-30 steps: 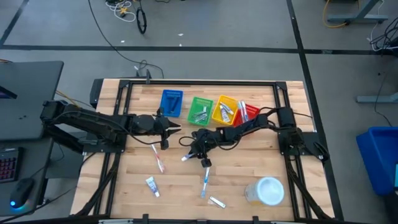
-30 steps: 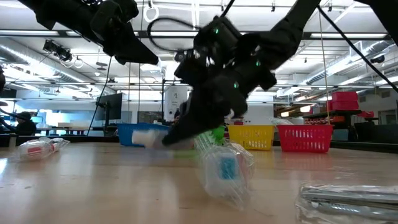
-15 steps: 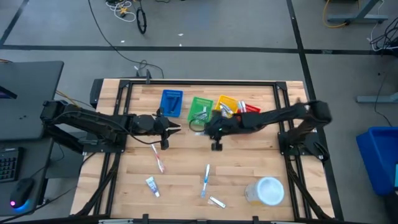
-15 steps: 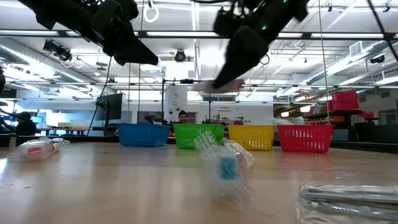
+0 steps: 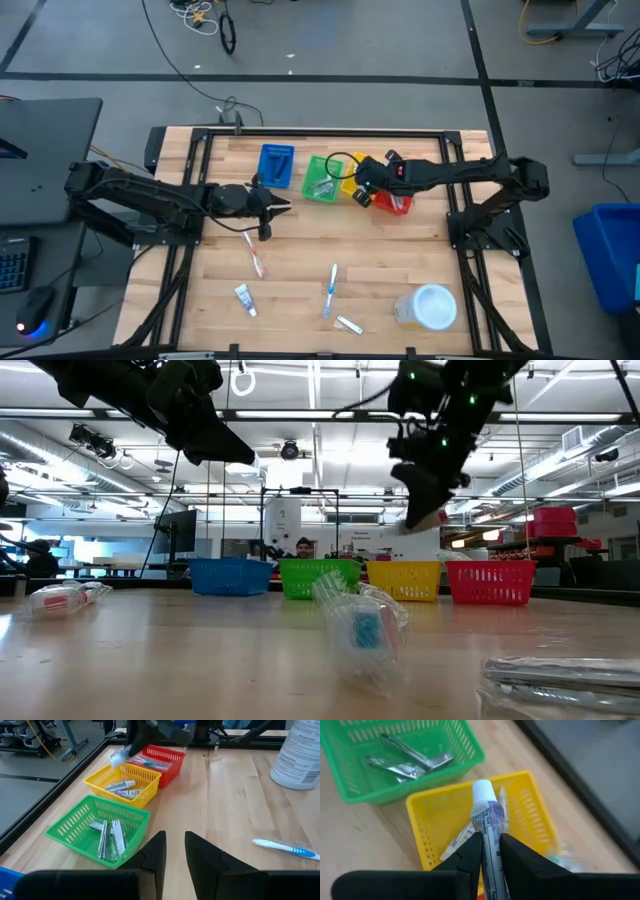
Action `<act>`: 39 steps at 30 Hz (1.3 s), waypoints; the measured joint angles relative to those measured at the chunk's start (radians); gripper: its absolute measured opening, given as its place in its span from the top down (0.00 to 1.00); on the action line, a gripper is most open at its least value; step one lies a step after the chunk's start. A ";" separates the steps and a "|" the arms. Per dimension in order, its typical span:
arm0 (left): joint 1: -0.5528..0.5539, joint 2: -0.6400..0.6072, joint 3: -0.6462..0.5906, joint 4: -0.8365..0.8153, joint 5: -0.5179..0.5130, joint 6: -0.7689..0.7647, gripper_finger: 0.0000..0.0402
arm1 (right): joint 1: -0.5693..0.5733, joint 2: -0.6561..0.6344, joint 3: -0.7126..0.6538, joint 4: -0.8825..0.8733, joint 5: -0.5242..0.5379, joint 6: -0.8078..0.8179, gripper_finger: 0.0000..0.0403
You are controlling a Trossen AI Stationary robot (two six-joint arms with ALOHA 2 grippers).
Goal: Pick & Place Travel size toiletries
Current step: Put the right white toothpaste into the yellow bin, then put the blue toothbrush into the red bin
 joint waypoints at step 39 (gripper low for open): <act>0.000 0.000 0.000 0.002 0.000 0.002 0.80 | 0.137 0.014 -0.163 0.659 -0.696 -0.256 0.58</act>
